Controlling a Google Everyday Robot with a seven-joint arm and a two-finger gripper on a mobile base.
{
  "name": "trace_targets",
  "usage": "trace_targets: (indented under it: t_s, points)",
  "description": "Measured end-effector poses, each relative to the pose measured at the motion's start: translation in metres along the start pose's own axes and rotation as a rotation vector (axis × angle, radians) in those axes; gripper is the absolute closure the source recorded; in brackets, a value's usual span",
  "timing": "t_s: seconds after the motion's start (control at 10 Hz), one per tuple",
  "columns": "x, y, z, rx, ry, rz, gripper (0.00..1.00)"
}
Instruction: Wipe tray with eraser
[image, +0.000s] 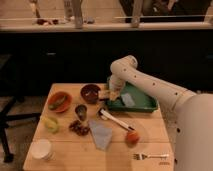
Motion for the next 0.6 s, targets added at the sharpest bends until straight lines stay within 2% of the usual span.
trace_targets:
  t_s: [0.6]
  points:
    - [-0.0017,-0.0015,0.0006,0.001,0.001,0.001,1.00]
